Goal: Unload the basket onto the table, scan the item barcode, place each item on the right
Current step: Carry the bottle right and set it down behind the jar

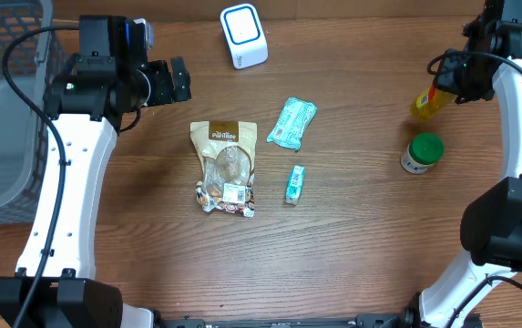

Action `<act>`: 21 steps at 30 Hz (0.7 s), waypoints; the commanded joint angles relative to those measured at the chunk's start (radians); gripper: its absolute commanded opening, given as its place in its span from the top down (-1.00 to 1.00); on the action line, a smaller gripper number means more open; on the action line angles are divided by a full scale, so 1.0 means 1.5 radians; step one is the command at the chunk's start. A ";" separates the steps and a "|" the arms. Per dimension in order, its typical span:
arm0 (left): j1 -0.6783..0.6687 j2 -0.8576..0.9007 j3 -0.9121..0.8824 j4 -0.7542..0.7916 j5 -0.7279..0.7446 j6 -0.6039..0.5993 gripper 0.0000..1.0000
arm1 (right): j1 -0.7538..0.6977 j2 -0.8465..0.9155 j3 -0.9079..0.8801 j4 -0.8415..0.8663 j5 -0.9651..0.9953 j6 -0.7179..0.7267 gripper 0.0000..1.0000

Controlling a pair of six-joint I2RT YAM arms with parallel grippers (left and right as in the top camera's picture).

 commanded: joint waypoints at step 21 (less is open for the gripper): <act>-0.003 0.000 0.008 0.001 -0.004 0.015 -0.99 | -0.013 0.050 0.001 0.030 0.102 0.000 0.64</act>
